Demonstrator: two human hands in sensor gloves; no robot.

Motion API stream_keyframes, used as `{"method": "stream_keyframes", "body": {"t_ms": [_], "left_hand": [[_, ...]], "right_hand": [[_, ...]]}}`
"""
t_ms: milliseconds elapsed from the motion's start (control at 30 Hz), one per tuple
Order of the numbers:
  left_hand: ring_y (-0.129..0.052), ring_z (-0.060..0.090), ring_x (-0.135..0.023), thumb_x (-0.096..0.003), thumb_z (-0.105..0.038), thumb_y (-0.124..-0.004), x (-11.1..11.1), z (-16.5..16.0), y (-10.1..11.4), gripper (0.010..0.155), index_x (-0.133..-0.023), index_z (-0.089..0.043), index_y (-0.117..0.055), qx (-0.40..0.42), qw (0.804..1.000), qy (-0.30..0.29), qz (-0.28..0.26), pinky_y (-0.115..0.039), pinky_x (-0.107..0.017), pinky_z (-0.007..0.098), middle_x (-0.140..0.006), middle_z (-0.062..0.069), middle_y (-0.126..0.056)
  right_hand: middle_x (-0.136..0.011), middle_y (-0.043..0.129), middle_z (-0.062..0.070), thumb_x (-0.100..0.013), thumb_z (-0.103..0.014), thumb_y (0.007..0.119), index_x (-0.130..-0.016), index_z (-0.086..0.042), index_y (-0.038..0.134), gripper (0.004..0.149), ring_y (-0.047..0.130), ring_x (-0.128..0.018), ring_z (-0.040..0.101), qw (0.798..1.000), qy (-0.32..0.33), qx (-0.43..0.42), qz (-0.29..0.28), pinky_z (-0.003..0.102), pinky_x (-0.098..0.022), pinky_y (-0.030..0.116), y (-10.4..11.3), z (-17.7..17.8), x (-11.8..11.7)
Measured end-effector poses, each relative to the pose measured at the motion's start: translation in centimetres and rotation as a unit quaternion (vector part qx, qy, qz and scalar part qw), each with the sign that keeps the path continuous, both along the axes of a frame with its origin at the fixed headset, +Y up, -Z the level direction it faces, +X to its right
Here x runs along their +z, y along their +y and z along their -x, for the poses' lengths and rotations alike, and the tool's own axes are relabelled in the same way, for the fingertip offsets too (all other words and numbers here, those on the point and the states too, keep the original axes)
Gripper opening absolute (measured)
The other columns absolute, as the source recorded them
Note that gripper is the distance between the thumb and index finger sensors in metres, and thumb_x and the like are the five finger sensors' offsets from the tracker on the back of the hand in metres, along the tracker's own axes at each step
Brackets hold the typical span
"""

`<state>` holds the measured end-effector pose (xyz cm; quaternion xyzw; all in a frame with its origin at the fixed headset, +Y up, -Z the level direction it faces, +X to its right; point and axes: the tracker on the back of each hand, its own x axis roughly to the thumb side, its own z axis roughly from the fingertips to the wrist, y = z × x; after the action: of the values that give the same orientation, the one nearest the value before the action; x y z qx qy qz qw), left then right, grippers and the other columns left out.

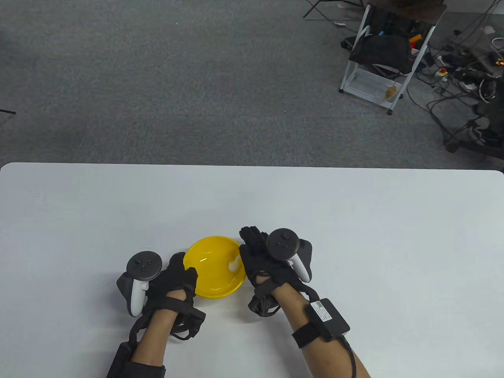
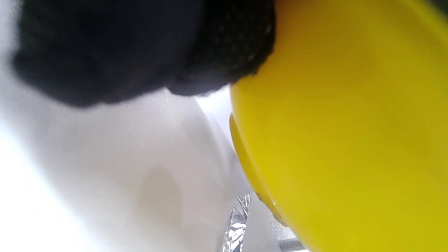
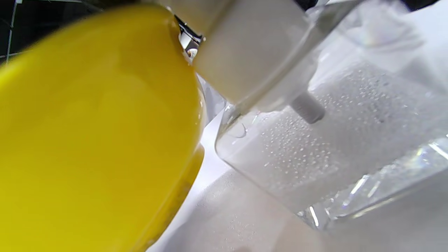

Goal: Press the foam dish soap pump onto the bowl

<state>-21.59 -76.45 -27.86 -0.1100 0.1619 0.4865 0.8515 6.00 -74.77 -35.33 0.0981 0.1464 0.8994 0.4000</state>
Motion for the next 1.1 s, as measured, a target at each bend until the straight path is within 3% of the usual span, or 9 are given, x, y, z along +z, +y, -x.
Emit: {"method": "stream_keyframes", "body": {"t_ms": [200, 500, 1100], "left_hand": [[-0.102, 0.015, -0.003, -0.0433, -0.037, -0.078, 0.0, 0.0, 0.0, 0.06, -0.095, -0.018, -0.053, -0.001, 1.0, -0.001, -0.002, -0.087, 0.004, 0.029, -0.035, 0.001, -0.098], [-0.102, 0.015, -0.003, -0.0434, -0.037, -0.078, 0.0, -0.1, -0.1, 0.06, -0.095, -0.018, -0.053, 0.003, 1.0, -0.001, -0.003, -0.087, 0.003, 0.029, -0.035, 0.001, -0.098], [-0.103, 0.016, -0.004, -0.0438, -0.037, -0.076, 0.1, -0.2, -0.2, 0.06, -0.095, -0.018, -0.053, 0.016, 1.0, -0.003, -0.002, -0.088, 0.002, 0.03, -0.036, 0.001, -0.098]], "right_hand": [[-0.117, 0.031, 0.012, -0.047, -0.049, 0.051, -0.108, -0.027, 0.038, 0.067, 0.024, -0.105, 0.049, 1.0, 0.005, 0.03, -0.001, 0.086, -0.059, 0.038, 1.5, -0.2, 0.1], [-0.116, 0.035, 0.014, -0.047, -0.048, 0.053, -0.108, -0.025, 0.04, 0.066, 0.028, -0.106, 0.049, 1.0, -0.004, -0.023, 0.002, 0.086, -0.059, 0.04, 0.6, 0.0, 0.0], [-0.116, 0.038, 0.015, -0.047, -0.049, 0.052, -0.107, -0.025, 0.042, 0.066, 0.028, -0.106, 0.048, 1.0, 0.002, -0.012, -0.026, 0.085, -0.059, 0.042, -0.6, -0.2, 0.2]]}}
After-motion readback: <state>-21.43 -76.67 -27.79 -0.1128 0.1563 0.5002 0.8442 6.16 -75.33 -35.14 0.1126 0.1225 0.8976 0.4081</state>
